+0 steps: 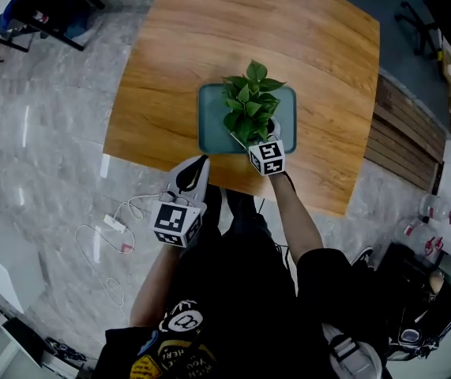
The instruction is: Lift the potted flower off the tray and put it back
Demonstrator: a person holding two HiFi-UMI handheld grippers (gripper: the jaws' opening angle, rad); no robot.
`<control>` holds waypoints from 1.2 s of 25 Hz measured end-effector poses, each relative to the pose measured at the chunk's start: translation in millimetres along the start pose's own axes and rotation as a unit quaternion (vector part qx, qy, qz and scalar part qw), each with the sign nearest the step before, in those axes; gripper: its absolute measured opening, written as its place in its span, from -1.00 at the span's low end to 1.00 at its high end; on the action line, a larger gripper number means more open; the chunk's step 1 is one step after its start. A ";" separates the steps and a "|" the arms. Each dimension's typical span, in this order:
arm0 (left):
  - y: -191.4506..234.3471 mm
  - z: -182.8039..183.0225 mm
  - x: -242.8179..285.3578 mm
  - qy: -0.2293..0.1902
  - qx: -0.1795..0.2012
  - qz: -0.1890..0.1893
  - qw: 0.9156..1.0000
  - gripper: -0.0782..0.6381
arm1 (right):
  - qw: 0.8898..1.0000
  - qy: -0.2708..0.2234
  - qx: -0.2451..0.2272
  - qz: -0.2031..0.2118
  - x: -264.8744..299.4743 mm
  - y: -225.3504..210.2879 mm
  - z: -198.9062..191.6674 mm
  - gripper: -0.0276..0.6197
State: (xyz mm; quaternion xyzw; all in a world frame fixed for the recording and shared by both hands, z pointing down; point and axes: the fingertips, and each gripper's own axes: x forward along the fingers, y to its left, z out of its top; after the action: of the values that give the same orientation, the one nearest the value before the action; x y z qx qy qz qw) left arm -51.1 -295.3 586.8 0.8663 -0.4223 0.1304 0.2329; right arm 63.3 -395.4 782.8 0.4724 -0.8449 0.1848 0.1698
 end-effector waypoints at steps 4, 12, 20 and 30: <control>-10.1 -3.3 -7.6 0.001 0.004 -0.017 1.000 -0.79 | 1.000 0.000 0.019 -0.016 -30.4 5.6 -16.5 0.74; -19.5 -6.9 -21.6 -0.008 0.009 -0.048 0.999 -0.79 | 0.989 -0.025 0.074 -0.125 -135.7 10.5 -15.4 -0.01; -69.7 1.9 -44.3 -0.040 0.030 -0.071 0.996 -0.79 | 0.973 -0.152 0.100 -0.143 -264.0 53.2 73.8 -0.91; -218.5 -59.5 -160.4 -0.058 0.056 -0.042 0.996 -0.79 | 0.981 -0.145 0.103 -0.079 -422.4 132.4 39.5 -0.91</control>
State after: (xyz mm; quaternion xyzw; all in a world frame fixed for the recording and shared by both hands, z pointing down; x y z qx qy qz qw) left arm 22.7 -40.3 505.9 0.9009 -0.3907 0.0939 0.1642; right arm 154.4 -39.2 533.2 0.5745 -0.7970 0.1860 0.0100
